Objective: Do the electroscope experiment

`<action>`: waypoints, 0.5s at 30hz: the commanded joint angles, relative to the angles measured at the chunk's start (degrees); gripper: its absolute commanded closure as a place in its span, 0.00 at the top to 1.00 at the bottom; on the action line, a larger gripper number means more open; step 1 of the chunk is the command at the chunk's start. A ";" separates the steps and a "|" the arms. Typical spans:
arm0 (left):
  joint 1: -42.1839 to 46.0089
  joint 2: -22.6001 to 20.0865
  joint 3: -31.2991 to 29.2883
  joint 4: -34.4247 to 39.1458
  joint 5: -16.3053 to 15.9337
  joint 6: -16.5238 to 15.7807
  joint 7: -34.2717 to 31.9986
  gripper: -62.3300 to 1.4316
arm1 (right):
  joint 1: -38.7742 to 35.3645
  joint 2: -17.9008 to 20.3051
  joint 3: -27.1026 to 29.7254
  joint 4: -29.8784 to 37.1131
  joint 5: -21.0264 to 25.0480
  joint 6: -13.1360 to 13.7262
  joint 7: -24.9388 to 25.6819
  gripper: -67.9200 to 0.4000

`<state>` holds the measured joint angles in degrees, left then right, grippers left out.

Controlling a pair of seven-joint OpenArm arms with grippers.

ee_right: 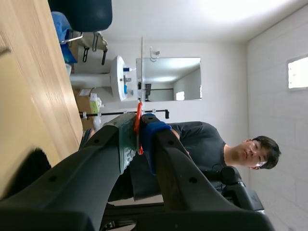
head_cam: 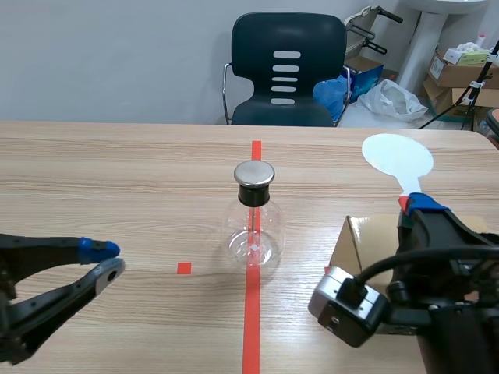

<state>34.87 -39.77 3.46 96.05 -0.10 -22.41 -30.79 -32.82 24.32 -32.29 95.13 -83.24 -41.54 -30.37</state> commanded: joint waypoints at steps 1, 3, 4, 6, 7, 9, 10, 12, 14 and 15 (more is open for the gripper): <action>-2.91 1.20 2.27 -1.88 -0.20 -0.50 0.35 0.18 | 1.01 0.28 -0.61 0.11 -0.46 -3.32 -0.52 0.02; -6.60 2.86 5.05 -4.96 1.29 -0.52 2.08 0.18 | 2.21 0.28 -2.23 0.07 -0.46 -3.32 -1.33 0.02; -8.15 3.69 6.25 -6.47 2.10 -0.50 2.56 0.18 | 2.73 0.26 -2.93 0.07 -0.46 -3.26 -1.77 0.02; -11.15 5.29 8.57 -9.90 3.10 -0.48 2.80 0.17 | 4.15 0.20 -4.63 0.00 -0.46 -2.97 -2.99 0.02; -12.70 6.03 9.75 -11.67 3.54 -0.48 2.78 0.15 | 4.83 0.13 -5.46 -0.09 -0.46 -2.73 -3.69 0.02; -15.54 7.65 11.61 -14.88 4.44 -0.48 2.78 0.14 | 6.16 0.13 -7.02 -0.37 -0.46 -2.08 -4.72 0.02; -16.92 8.37 12.44 -16.48 4.46 -0.48 2.78 0.14 | 6.78 0.11 -7.78 -0.81 -0.46 -1.44 -5.25 0.02; -19.58 9.81 13.88 -19.43 4.46 -0.48 2.78 0.14 | 8.15 0.09 -9.31 -2.03 -0.46 -0.83 -6.36 0.02; -22.23 11.28 14.95 -22.25 4.92 -0.48 2.80 0.14 | 9.62 -0.13 -10.67 -3.41 -0.46 -0.85 -7.63 0.02; -23.50 12.04 15.32 -23.56 5.40 -0.46 2.78 0.14 | 10.29 -0.22 -11.34 -4.09 -0.46 -0.85 -8.35 0.02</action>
<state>11.99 -28.03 19.09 71.16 5.56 -22.76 -27.18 -23.35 24.25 -43.94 91.18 -83.59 -41.54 -38.24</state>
